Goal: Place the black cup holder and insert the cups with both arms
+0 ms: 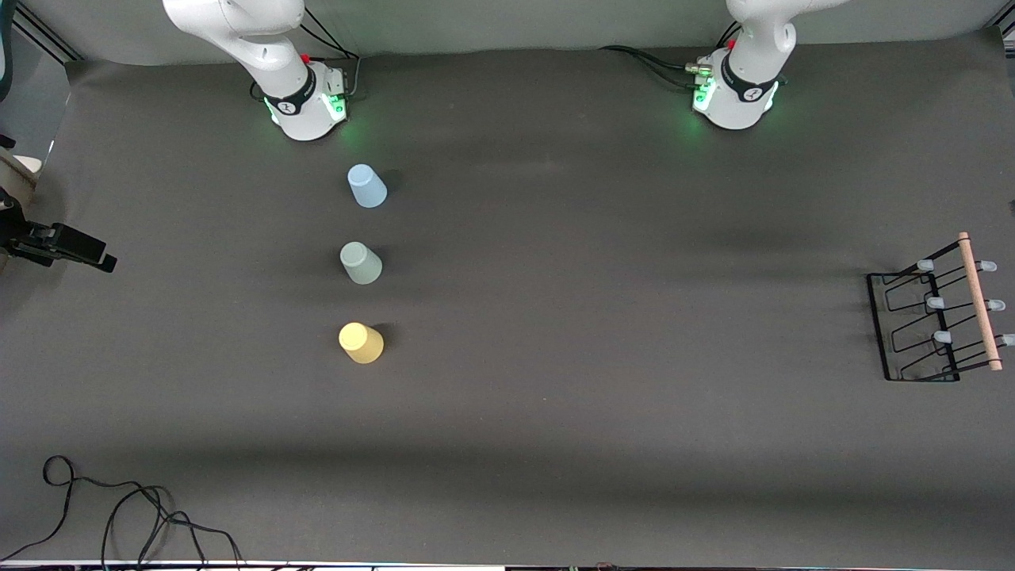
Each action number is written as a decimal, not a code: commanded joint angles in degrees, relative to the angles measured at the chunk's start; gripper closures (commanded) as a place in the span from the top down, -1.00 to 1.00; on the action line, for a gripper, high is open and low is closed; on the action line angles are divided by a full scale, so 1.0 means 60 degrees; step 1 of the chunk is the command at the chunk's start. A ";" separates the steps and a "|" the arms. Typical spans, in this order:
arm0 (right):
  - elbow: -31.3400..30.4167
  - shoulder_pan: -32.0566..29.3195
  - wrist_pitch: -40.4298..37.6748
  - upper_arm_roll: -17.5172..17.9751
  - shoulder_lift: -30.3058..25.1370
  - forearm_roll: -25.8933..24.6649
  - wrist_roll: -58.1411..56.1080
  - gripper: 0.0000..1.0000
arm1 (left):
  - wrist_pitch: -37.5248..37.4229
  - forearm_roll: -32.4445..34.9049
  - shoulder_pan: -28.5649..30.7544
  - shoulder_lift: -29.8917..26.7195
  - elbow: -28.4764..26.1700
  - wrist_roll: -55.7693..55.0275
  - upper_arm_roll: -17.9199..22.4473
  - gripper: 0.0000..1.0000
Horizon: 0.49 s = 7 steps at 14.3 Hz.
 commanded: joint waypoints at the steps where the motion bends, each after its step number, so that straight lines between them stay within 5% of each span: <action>1: 0.0157 -0.0026 -0.0171 -0.0012 0.0077 0.0163 -0.0021 1.00 | 0.0558 0.0196 0.0693 0.0160 -0.0036 0.1113 -0.0116 1.00; 7: 0.0157 -0.0012 -0.0230 -0.0012 0.0077 0.0163 -0.0036 1.00 | 0.1539 0.0107 0.1442 0.1199 -0.0298 0.1572 -0.0116 1.00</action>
